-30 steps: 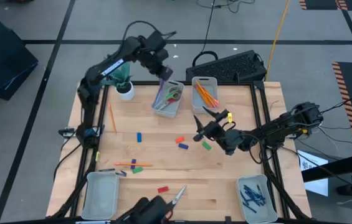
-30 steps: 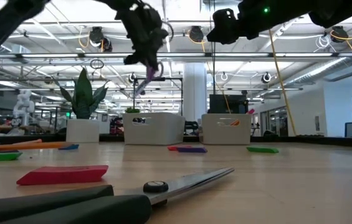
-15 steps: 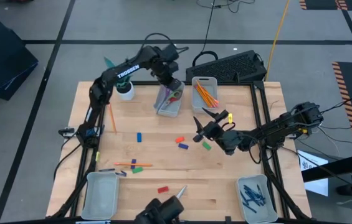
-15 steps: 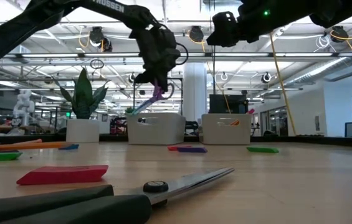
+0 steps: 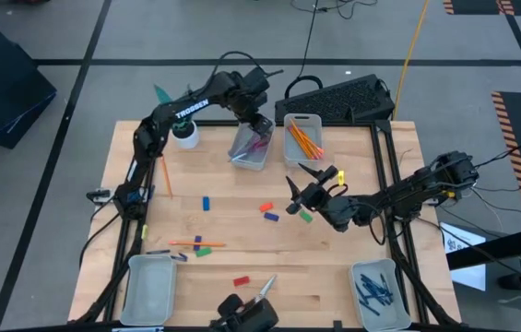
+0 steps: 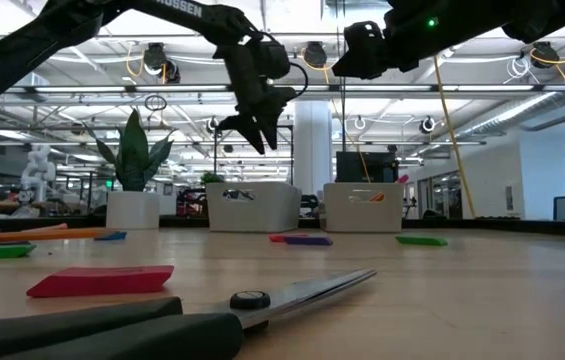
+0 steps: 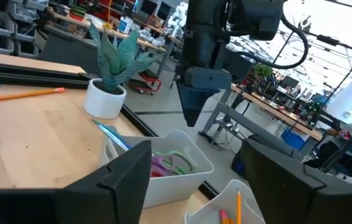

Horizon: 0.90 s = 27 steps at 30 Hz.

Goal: Sort crayons/erasers/pens/pencils in bins
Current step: Put the pencil into the top right bin

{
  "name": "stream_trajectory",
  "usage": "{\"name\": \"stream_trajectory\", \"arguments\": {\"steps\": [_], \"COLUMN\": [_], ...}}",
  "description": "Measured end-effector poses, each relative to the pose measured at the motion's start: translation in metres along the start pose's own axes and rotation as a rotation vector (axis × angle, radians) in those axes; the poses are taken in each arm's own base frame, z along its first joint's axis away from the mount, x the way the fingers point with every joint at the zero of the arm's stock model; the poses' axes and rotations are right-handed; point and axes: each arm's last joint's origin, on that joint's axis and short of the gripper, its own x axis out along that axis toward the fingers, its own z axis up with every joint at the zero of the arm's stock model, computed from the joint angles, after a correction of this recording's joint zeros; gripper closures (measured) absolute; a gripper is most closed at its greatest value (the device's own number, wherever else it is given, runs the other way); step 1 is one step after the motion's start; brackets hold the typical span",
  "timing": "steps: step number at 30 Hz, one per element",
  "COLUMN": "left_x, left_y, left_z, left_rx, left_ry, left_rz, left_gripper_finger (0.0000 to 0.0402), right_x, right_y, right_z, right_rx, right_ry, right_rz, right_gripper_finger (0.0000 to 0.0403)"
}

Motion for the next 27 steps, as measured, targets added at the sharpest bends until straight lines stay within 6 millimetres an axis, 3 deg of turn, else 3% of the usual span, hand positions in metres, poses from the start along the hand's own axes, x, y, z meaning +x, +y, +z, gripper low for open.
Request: {"name": "stream_trajectory", "arguments": {"steps": [3, 7, 9, 15, 21, 24, 27], "left_x": [-0.013, -0.056, -0.072, -0.095, -0.073, -0.057, -0.033], "left_y": [-0.005, -0.026, -0.047, -0.122, -0.185, -0.198, -0.197], "left_z": [-0.008, -0.031, -0.052, -0.124, -0.221, -0.273, -0.318], "left_rx": [0.013, 0.052, 0.091, 0.234, 0.395, 0.495, 0.559], "left_ry": [0.045, 0.080, 0.133, 0.189, 0.282, 0.354, 0.420], "left_rz": [-0.055, -0.023, 0.004, -0.008, -0.038, 0.015, 0.125], "left_gripper_finger": [0.0211, 0.0203, 0.0202, 0.0202, 0.0201, 0.0201, 0.0202], "right_x": [-0.003, -0.006, -0.009, -0.023, -0.047, -0.061, -0.070], "right_y": [0.001, 0.004, 0.006, 0.013, 0.022, 0.028, 0.031], "right_z": [0.000, 0.000, -0.001, -0.001, 0.000, -0.002, -0.003], "right_rx": [-0.004, -0.043, -0.081, -0.129, -0.196, -0.245, -0.243], "right_ry": [-0.003, -0.005, 0.000, -0.018, -0.052, -0.066, -0.085], "right_rz": [0.009, 0.024, 0.040, 0.092, 0.174, 0.231, 0.304], "right_gripper_finger": [0.0163, 0.0163, 0.0163, 0.0163, 0.0163, 0.0163, 0.0163]}}
